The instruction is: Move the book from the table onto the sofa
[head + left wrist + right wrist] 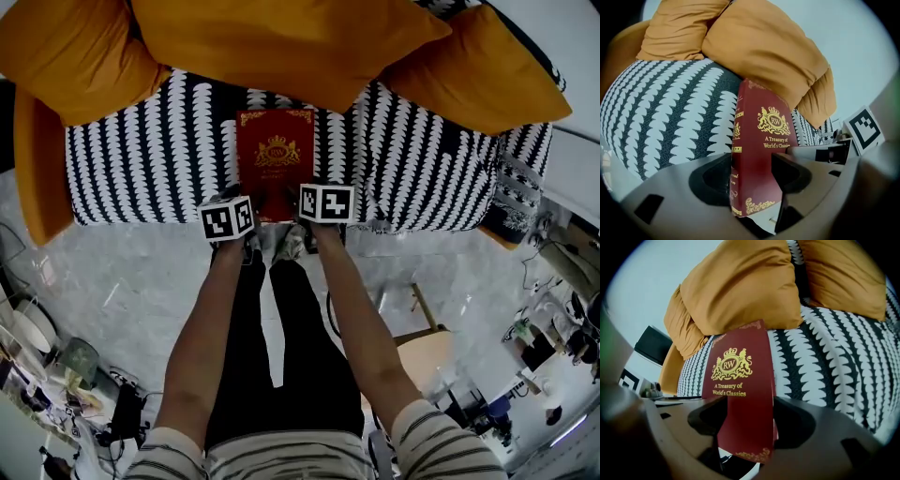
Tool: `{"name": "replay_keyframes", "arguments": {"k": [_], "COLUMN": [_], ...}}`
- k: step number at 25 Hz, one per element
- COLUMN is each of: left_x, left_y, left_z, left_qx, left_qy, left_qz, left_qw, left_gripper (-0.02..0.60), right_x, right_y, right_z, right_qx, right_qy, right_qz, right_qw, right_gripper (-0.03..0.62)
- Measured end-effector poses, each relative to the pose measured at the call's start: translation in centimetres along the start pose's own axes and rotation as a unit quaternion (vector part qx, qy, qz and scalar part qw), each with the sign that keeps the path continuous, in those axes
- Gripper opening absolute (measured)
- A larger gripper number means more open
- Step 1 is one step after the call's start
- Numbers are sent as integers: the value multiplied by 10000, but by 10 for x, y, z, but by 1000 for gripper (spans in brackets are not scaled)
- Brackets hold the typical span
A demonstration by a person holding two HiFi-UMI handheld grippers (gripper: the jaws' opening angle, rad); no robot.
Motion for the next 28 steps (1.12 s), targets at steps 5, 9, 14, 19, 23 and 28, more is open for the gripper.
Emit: {"name": "replay_keyframes", "arguments": {"k": [5,9,14,19,23,28], "left_x": [-7,-17,-22,-42,-68,-99], "left_y": [-1,1,-4,-11,-10,-1], "left_z": [-3,0,6,16,31,54], "left_qx": [4,41,256,360,430,619], "left_qy": [59,128,180,150,85,-55], "left_qz": [62,196,239,284,394,653], "left_qw": [10000,9997,9992,9988,9983,9959], "left_gripper": [274,265,230,202,181,131], "right_x": [-6,-16,-23,-46,-74,-108], "right_y": [-3,-2,-7,-12,-13,-4], "right_z": [1,1,-3,-22,-37,-53], "right_qx": [19,-68,-238,-348,-340,-477], "right_qy": [-50,-158,-86,-3,101,236], "right_qz": [168,312,396,585,747,1005], "right_qw": [9998,9994,9989,9977,9966,9935], "right_gripper": [319,320,319,277,251,188]}}
Point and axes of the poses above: the fingertips, and each gripper's own axes: x forward along the fingers, z to its right, y out of its top, the point moved 7 cm from there along -x, backward along the fingers, and after that the axes turned 13 degrees about z, right-handed, at the moved point
